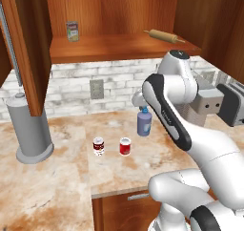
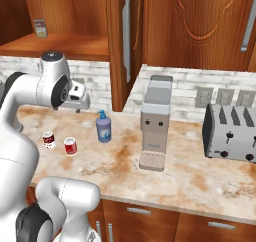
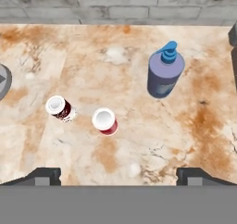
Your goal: Pick the cans from the counter and place them in their designated side in the cabinet.
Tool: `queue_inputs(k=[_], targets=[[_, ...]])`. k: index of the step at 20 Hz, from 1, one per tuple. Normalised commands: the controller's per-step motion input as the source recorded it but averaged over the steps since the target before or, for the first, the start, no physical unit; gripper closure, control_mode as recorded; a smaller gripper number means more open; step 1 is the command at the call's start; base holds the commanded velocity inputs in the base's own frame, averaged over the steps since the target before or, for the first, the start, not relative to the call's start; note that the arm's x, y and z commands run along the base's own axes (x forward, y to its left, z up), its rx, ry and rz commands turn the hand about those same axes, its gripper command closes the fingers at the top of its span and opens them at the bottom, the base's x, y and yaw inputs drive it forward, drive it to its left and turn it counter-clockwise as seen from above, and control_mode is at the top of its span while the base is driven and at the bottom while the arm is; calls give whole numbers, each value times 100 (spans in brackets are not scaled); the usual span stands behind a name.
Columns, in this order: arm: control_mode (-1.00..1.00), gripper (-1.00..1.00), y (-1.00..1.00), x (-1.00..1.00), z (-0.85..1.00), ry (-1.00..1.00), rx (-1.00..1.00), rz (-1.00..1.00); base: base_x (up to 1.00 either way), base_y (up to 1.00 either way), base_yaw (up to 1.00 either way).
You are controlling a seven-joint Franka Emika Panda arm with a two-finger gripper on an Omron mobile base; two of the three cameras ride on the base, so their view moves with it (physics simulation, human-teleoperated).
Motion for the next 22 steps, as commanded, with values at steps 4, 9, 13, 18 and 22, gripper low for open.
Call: queue_inputs(k=[4,9,13,18,22], targets=[[-100,-100,13,0,-13,-4,-1,1,0,0,0],[-100,-100,4,0,-9,-1,-2,0,0,0,0],[-100,-100,6,0,-10,0,0,0,0,0,0],[-100,-100,10,0,-8,0,1,0,0,0,0],[-100,-100,13,0,-7,0,0,0,0,0,0]])
